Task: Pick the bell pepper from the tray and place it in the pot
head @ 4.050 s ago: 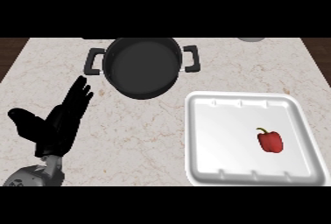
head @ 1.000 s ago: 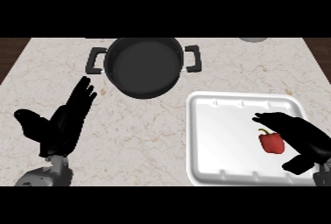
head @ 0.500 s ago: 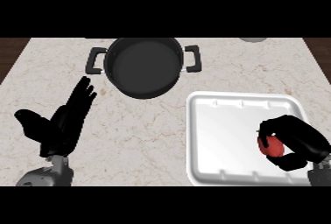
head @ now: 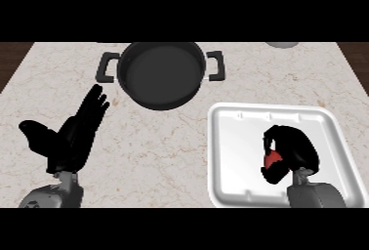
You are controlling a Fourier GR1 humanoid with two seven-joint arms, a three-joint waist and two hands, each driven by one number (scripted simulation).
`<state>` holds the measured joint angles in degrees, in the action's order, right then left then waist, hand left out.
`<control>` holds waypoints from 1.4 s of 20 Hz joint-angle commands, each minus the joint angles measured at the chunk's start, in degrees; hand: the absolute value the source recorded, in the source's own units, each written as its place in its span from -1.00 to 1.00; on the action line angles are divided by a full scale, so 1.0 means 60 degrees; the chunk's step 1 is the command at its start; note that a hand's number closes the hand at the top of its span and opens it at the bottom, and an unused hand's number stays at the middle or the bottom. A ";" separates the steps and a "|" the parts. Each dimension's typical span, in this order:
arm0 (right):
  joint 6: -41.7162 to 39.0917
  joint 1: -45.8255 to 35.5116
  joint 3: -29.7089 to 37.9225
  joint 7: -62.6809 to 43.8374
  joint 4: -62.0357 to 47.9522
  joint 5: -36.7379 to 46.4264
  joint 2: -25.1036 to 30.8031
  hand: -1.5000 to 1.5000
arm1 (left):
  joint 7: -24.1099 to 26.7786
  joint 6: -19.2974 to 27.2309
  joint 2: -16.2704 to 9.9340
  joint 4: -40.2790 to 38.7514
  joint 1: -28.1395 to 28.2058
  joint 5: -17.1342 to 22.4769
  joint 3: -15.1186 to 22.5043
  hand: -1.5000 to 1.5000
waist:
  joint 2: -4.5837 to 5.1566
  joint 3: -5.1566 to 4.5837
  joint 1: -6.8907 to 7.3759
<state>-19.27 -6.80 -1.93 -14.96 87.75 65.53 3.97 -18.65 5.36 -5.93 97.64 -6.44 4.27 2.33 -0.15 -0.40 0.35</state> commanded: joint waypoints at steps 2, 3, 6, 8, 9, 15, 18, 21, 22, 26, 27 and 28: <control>0.0830 -0.0983 -0.0998 -0.4183 0.0373 0.0321 -0.0635 1.00 | -0.0088 -0.0040 0.0033 -0.0157 -0.0229 -0.0018 0.0083 0.00 | 0.0002 0.0032 0.0239; 0.1264 -0.0950 -0.1340 -0.4887 0.0626 0.0523 -0.0641 1.00 | -0.0239 0.0046 0.0128 -0.0061 -0.0304 -0.0024 0.0151 0.00 | -0.0044 0.0044 0.0163; 0.1368 -0.1779 -0.2533 -0.7051 0.1401 0.0933 -0.0651 1.00 | 0.0304 -0.0016 0.0253 -0.0326 0.0097 -0.0170 0.0319 0.00 | -0.0068 0.0029 0.0184; 0.1459 -0.2831 -0.3380 -0.8382 0.1424 0.0912 -0.0655 1.00 | -0.0119 0.0046 0.0169 -0.0543 -0.0439 -0.0074 0.0099 0.00 | -0.0007 0.0043 0.0229; 0.1151 -0.2946 -0.3923 -0.8969 0.2064 0.0780 -0.0656 1.00 | -0.0006 0.0089 0.0249 -0.0304 -0.0079 -0.0219 0.0305 0.00 | -0.0066 0.0045 0.0206; 0.0356 -0.5857 -0.4658 -1.0472 0.2555 0.0926 -0.0657 1.00 | 0.0374 -0.0233 0.0137 -0.0497 0.0122 -0.0040 0.0175 0.00 | -0.0043 0.0041 0.0168; -0.0063 -0.7598 -0.4582 -1.0309 0.2010 0.0385 -0.0656 1.00 | -0.0663 0.0117 0.0048 0.0243 -0.0341 -0.0102 0.0085 0.00 | -0.0042 0.0054 0.0221; 0.0986 -0.9026 -0.4454 -1.0458 0.0929 -0.0100 -0.0655 1.00 | -0.0129 -0.0134 0.0055 -0.0351 -0.0409 -0.0090 0.0078 0.00 | 0.0013 0.0049 0.0253; 0.0959 -0.9417 -0.4406 -1.0547 0.0963 -0.0246 -0.0655 1.00 | 0.0023 -0.0170 0.0024 -0.0153 -0.0087 -0.0072 0.0062 0.00 | -0.0005 0.0048 0.0283; 0.1563 -1.0413 -0.4086 -1.0493 -0.0542 -0.0878 -0.0655 1.00 | -0.0098 -0.0058 0.0136 -0.0443 -0.0372 -0.0201 0.0127 0.00 | 0.0030 0.0049 0.0243; 0.1762 -1.0793 -0.3728 -1.0269 -0.1008 -0.1071 -0.0655 1.00 | -0.0268 -0.0109 -0.0018 -0.0196 -0.0575 -0.0083 -0.0042 0.00 | 0.0037 0.0048 0.0298; 0.1854 -1.1098 -0.3532 -1.0164 -0.1439 -0.1270 -0.0655 1.00 | 0.0016 -0.0054 0.0247 -0.0486 -0.0596 -0.0205 0.0193 0.00 | 0.0056 0.0044 0.0304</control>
<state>-9.94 -65.85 -25.24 -66.62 86.33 61.41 0.67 -19.00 4.69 -5.38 96.08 -8.51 3.61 2.83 -0.02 -0.13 2.07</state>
